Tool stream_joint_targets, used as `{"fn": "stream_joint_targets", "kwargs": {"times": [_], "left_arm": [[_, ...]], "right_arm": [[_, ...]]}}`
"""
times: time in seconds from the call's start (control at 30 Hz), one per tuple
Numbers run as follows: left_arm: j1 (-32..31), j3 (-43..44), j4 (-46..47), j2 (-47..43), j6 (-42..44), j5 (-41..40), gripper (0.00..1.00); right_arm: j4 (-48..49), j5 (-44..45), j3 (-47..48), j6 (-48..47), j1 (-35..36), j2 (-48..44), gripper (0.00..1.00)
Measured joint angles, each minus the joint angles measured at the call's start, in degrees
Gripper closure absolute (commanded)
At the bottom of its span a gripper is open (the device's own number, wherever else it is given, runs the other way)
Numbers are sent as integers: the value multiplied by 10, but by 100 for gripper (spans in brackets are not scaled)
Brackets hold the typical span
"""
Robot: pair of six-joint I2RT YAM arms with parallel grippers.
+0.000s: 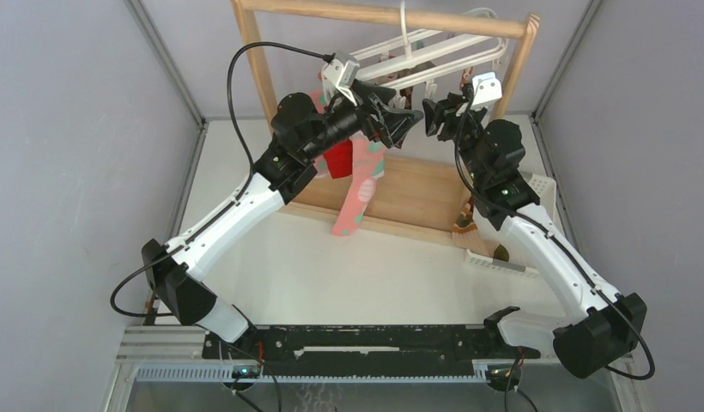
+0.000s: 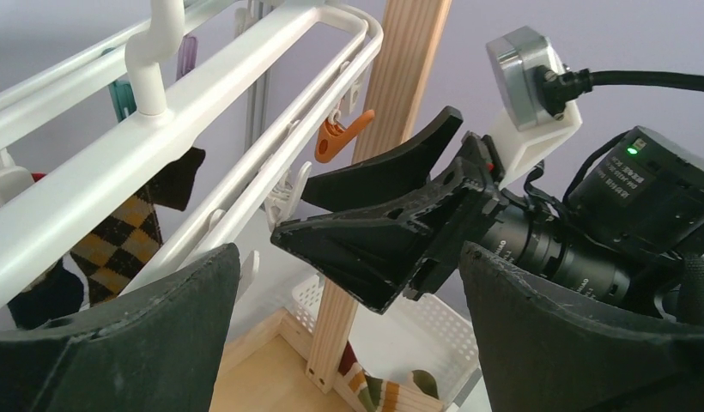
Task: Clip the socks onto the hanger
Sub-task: Open the clamp at the hanger.
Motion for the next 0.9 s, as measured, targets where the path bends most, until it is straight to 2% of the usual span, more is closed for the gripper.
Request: {"fn": "stream_joint_targets", "kwargs": {"times": [0.23, 0.3, 0.4, 0.57, 0.63, 0.9], "left_arm": [[-3, 0, -8, -1, 7, -4, 0], [-3, 0, -11, -1, 11, -5, 0], [-4, 0, -17, -1, 13, -7, 0], [-6, 0, -21, -1, 19, -11, 0], [-6, 0, -21, -1, 21, -13, 0], [-7, 0, -25, -1, 21, -21, 0]], "right_arm": [[1, 0, 17, -5, 0, 27, 50], [2, -1, 26, -6, 0, 31, 60], [3, -4, 34, -6, 0, 31, 67], [7, -9, 36, -6, 0, 31, 91], [6, -10, 36, -7, -2, 31, 98], [-5, -16, 36, -4, -4, 28, 100]]}}
